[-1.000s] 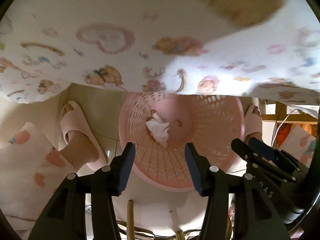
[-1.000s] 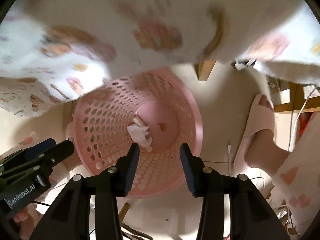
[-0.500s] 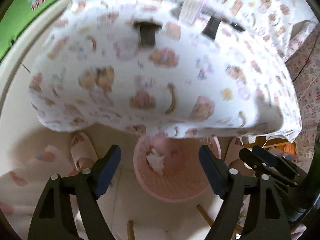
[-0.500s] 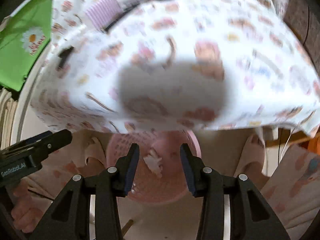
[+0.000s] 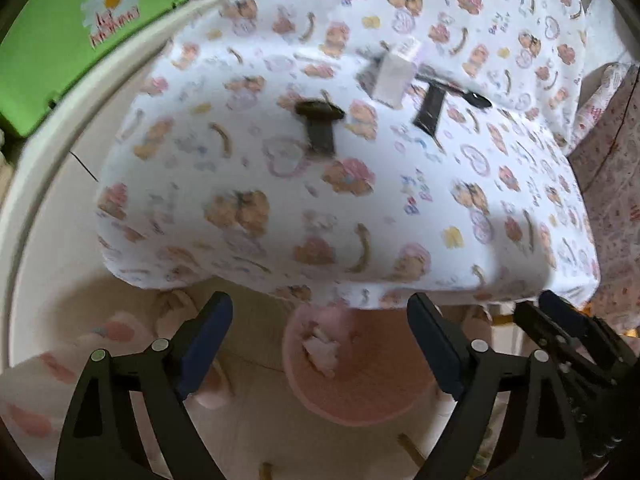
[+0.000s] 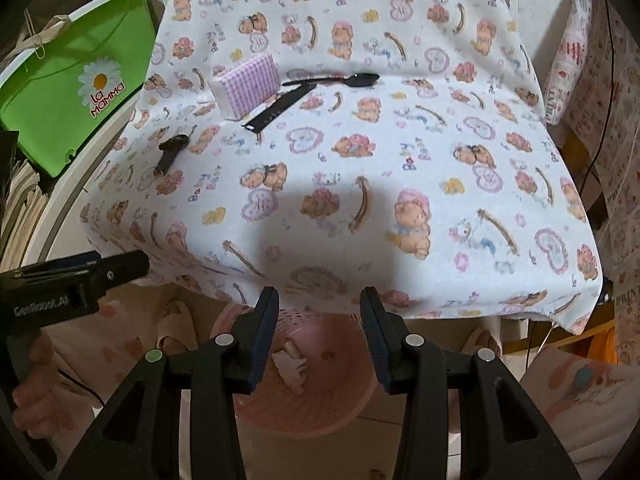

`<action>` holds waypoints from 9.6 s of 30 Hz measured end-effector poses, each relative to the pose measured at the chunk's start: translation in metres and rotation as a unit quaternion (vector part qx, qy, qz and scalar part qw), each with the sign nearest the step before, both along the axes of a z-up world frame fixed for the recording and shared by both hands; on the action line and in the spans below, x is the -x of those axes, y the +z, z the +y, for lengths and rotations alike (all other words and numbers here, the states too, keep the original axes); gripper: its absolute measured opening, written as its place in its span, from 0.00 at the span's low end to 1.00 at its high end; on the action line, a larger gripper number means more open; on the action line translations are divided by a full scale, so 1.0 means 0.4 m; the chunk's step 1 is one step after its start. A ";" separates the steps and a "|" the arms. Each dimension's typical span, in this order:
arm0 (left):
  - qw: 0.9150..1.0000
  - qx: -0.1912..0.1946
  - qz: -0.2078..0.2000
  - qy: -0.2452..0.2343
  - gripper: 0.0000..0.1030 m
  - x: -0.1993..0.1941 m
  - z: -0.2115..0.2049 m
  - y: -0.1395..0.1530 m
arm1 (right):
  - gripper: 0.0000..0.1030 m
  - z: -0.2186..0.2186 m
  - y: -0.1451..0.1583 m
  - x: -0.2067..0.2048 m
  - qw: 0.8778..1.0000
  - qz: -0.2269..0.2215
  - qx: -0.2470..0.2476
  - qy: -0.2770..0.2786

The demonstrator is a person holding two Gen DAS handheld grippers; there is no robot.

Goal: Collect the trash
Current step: 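Move both tools back up toward the black clip on the table, then close the left tool on the black key-like clip and lift it, then grasp the lavender checkered box with the right tool while the left tool holds the clip, then carry clip and box down over the pink basket with both tools, then open both tools to drop clip and box into the basket, then move both tools back up over the remaining table items, then close the left tool on the black rectangular stick and lift it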

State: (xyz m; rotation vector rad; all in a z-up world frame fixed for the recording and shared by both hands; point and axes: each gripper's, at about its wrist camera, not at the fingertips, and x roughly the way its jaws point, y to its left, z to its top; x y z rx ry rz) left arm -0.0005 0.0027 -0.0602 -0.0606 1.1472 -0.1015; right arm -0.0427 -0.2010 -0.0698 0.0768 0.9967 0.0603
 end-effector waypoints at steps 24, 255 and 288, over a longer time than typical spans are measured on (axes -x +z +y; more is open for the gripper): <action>0.999 0.013 -0.031 0.025 0.70 -0.247 0.068 0.171 | 0.64 -0.037 0.262 -0.142 0.985 -0.158 0.054 0.033; 1.000 -0.005 -0.005 0.019 0.68 0.020 0.077 0.005 | 0.72 0.084 -0.032 0.030 0.997 -0.015 0.031 0.076; 0.997 0.031 -0.070 -0.005 0.62 -0.196 0.024 0.051 | 0.80 -0.061 0.141 -0.132 0.989 -0.132 0.060 0.012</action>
